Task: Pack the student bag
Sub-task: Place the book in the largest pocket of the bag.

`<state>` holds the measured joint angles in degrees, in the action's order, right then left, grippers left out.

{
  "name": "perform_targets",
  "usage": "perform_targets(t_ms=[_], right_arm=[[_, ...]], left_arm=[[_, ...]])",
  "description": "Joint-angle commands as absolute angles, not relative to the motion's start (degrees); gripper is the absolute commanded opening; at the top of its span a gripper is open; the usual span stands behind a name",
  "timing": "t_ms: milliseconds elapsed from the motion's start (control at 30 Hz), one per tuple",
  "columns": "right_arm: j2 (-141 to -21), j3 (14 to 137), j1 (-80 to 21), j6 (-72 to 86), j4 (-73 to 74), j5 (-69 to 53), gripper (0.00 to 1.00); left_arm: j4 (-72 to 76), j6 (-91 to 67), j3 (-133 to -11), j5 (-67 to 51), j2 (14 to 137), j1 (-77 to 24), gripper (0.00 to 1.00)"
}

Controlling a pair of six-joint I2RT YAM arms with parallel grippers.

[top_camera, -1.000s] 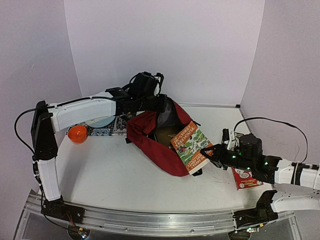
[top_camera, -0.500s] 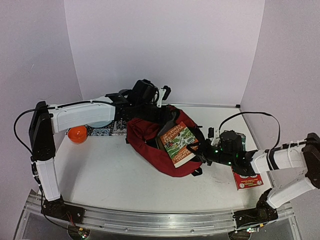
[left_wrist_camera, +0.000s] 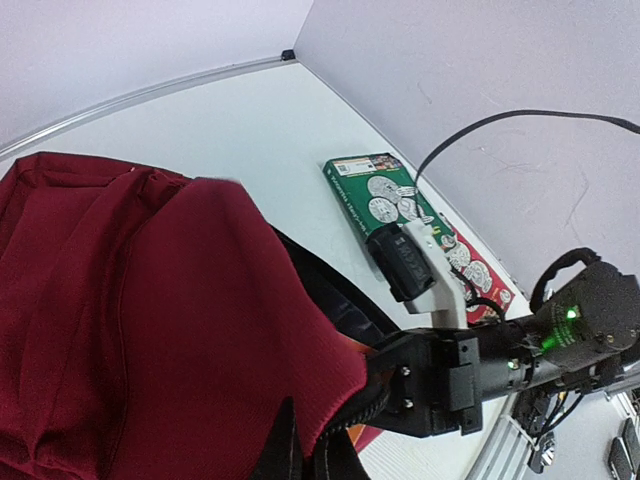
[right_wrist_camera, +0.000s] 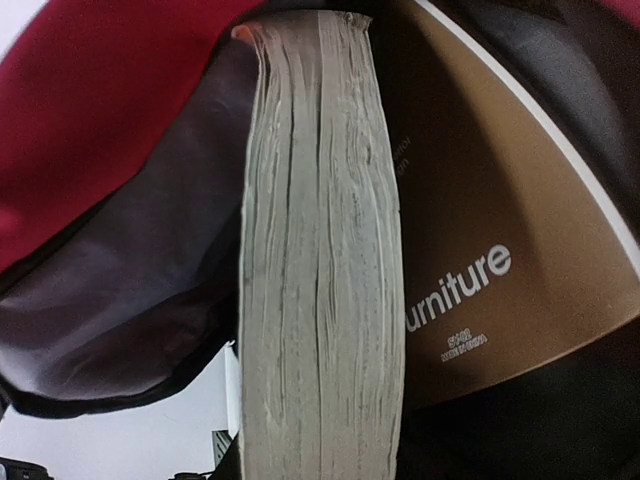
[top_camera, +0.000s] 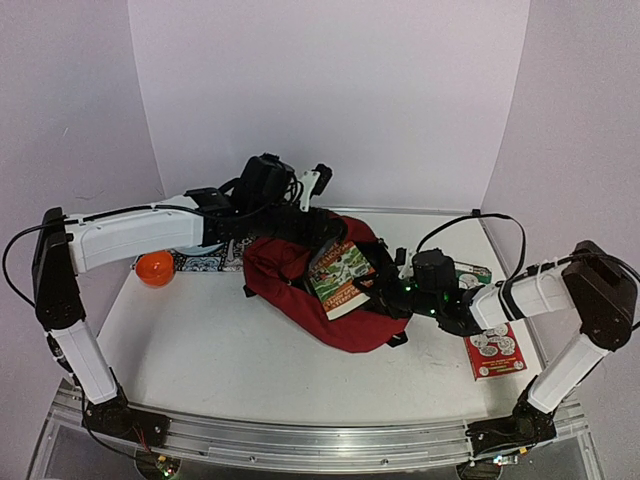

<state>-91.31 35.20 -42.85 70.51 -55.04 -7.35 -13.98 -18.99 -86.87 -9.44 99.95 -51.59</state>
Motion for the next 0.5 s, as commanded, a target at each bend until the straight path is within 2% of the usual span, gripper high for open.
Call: perform_targets(t_ms=[0, 167, 467], right_arm=[[-91.5, 38.1, -42.7, 71.0, -56.5, -7.6, 0.0], [-93.5, 40.2, -43.0, 68.9, -52.2, -12.8, 0.0], [-92.8, 36.5, -46.5, 69.6, -51.6, -12.6, 0.0]], left_arm=[[-4.9, -17.8, -85.6, -10.9, 93.4, -52.4, 0.0], [-4.1, -18.3, -85.1, -4.3, 93.3, -52.3, 0.0], [-3.6, -21.6, -86.3, 4.3, 95.9, -52.2, 0.0]])
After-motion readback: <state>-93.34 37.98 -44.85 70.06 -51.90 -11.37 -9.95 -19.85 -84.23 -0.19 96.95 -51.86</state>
